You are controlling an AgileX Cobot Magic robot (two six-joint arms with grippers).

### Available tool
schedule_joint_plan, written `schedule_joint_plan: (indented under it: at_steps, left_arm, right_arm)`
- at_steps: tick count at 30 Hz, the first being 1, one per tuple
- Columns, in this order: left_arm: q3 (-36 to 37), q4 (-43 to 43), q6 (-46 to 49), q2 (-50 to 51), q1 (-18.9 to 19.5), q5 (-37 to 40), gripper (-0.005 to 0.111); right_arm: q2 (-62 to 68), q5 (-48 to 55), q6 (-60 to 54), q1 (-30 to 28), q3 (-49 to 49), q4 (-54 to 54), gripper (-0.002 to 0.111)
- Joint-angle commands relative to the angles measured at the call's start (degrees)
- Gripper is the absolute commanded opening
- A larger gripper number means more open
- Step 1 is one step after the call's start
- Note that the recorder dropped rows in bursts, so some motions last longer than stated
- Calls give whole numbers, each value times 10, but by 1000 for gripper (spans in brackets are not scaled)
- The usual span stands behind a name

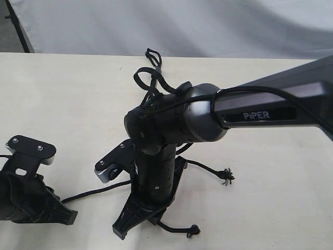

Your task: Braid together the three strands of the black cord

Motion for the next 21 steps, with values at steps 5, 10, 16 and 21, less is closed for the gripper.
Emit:
schedule_joint_plan:
  at_steps: [5,10,16,21]
  left_arm:
    - [17,-2,-17,18,0,-66,2]
    - [17,-2,-17,18,0,-63,2]
    - [17,-2,-17,18,0,-62,2]
    - [17,-2,-17,18,0,-61,2]
  right_arm:
    - [12,21,-5,-3,8,-5,0]
    - [12,22,-2,-3,8,-5,0]
    - [12,22,0,-3,8,-14,0]
    - [12,21,33,9,8,-54,11]
